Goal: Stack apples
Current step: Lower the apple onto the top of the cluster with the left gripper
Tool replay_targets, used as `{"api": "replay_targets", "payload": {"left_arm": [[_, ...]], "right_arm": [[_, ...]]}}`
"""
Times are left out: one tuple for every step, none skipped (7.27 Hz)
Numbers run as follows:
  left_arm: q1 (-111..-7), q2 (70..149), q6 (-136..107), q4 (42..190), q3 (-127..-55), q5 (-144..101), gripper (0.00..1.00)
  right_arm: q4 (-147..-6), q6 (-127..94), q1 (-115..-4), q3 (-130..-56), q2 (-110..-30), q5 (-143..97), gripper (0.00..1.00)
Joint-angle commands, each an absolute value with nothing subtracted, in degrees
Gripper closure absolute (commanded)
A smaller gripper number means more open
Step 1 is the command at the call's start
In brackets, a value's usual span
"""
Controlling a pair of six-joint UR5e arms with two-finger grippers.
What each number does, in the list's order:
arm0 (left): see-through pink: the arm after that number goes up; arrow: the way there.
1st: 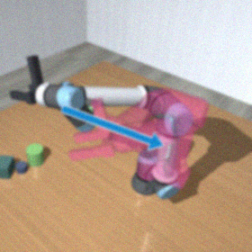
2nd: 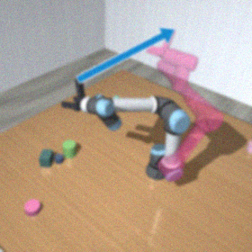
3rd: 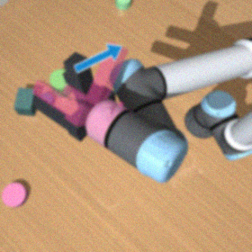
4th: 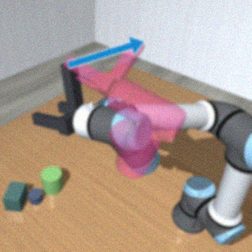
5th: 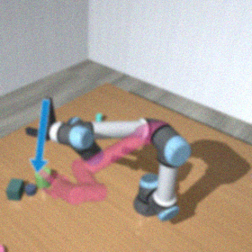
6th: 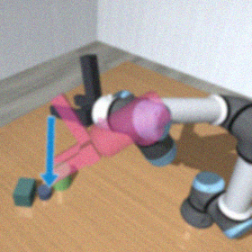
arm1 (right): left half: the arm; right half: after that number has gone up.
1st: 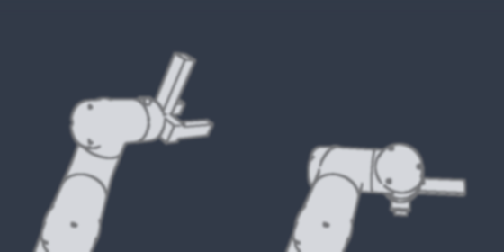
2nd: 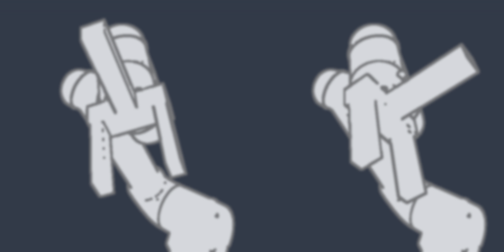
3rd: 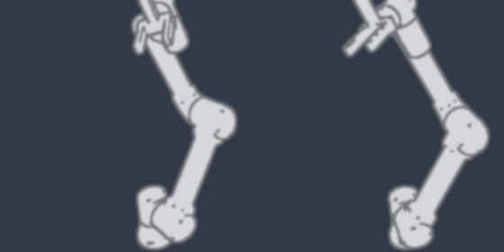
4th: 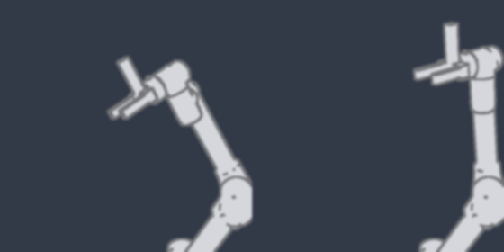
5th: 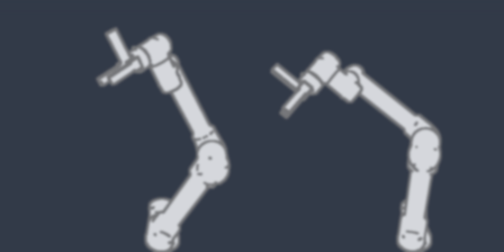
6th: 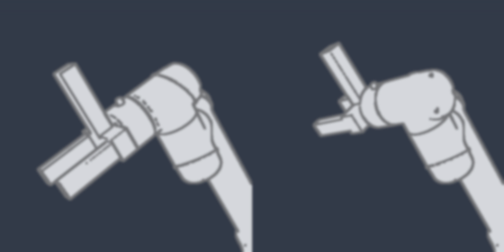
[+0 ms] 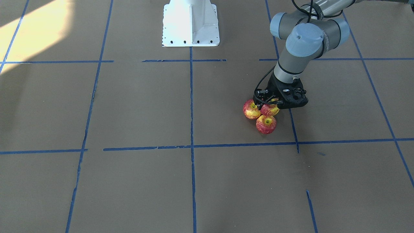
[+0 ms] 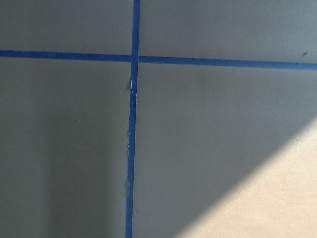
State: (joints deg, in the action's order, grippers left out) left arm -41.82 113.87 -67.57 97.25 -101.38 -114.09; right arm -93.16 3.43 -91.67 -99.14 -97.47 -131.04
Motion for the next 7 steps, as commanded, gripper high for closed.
{"api": "replay_targets", "payload": {"left_arm": [[-41.84, 113.64, -67.59, 97.38, -101.25, -114.08, 0.7], [-41.75, 113.64, -67.59, 97.38, -101.34, -114.08, 0.58], [-41.75, 113.64, -67.59, 97.38, -101.42, -114.08, 0.32], [-41.75, 113.73, -67.59, 97.38, -101.43, -114.08, 0.13], [-41.75, 113.73, -67.59, 97.38, -101.43, -114.08, 0.08], [-41.75, 113.73, -67.59, 97.38, -101.43, -114.08, 0.08], [-41.75, 113.64, -67.5, 97.38, -101.77, -114.08, 0.02]], "right_arm": [[-93.16, 3.43, -91.67, -99.14, -97.47, -131.04, 0.0], [-93.16, 3.43, -91.67, -99.14, -97.47, -131.04, 0.0], [-93.16, 3.43, -91.67, -99.14, -97.47, -131.04, 0.0], [-93.16, 3.43, -91.67, -99.14, -97.47, -131.04, 0.0], [-93.16, 3.43, -91.67, -99.14, -97.47, -131.04, 0.0], [-93.16, 3.43, -91.67, -99.14, -97.47, -131.04, 0.0], [-93.16, 3.43, -91.67, -99.14, -97.47, -131.04, 0.0]]}}
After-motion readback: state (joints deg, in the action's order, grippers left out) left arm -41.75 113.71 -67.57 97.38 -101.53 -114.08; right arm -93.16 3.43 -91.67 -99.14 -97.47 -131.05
